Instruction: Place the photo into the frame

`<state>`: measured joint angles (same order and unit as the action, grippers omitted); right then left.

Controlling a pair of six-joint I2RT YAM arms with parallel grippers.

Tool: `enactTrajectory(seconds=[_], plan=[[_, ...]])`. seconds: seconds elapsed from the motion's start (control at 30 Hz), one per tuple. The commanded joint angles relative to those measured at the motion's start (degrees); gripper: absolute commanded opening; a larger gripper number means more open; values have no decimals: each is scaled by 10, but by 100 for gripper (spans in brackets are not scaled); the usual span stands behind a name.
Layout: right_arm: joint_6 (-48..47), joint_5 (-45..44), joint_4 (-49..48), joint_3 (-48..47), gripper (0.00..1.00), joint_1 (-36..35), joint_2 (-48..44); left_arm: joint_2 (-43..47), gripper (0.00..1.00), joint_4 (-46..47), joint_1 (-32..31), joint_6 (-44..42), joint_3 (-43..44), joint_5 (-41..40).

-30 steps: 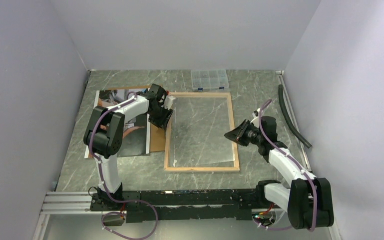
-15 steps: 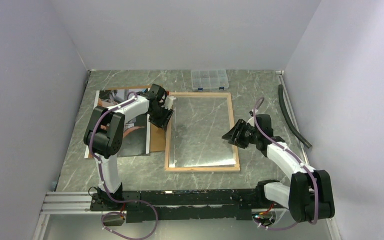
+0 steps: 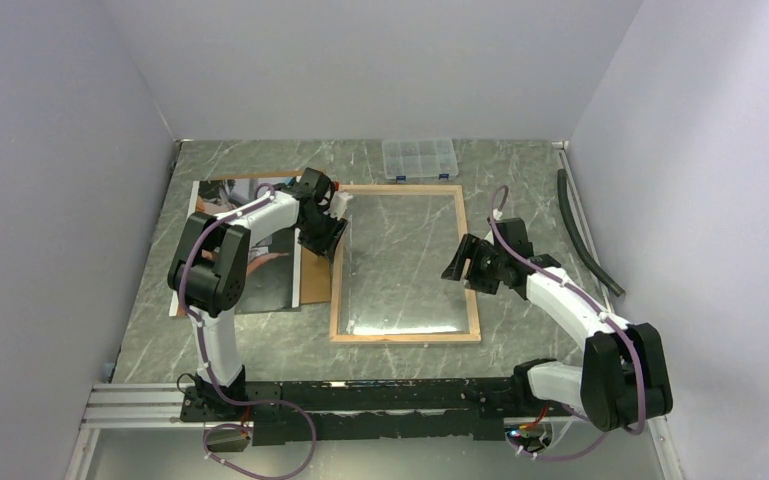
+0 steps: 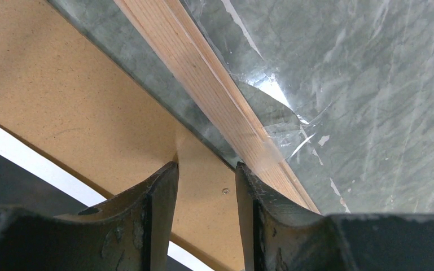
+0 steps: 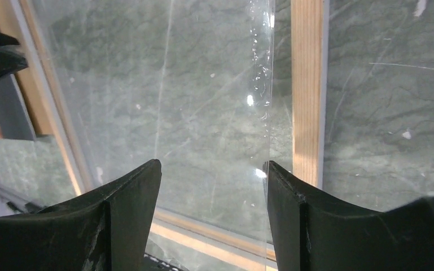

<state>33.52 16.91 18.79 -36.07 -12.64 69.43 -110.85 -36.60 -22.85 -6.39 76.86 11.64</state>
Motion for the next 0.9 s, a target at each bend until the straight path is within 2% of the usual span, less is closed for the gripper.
enactTrajectory(seconds=[0.0,0.17,0.2,0.23,0.47,0.63,0.7,0.8,0.87], plan=[[-21,-62,37,-32,72,-16,0,-7,47,2,-9,0,0,19],[-26,-87,50,-39,79,-25,5,-7,47,2,-9,1,-1,20],[-27,-95,53,-42,85,-26,5,-7,47,2,-9,0,-1,20],[-29,-100,58,-46,98,-27,6,-6,47,3,-9,0,-2,19],[-35,-119,68,-55,99,-29,2,-4,47,1,-9,0,-3,17],[-28,-121,51,-43,90,-34,-22,-5,46,-2,-9,-1,-1,15],[-22,-117,36,-38,80,-39,-24,-4,46,-2,-9,-1,0,14],[-21,-120,27,-44,60,-41,-7,-5,46,-2,-8,0,1,14],[-22,-126,21,-52,53,-41,8,-5,46,-1,-8,1,1,13]])
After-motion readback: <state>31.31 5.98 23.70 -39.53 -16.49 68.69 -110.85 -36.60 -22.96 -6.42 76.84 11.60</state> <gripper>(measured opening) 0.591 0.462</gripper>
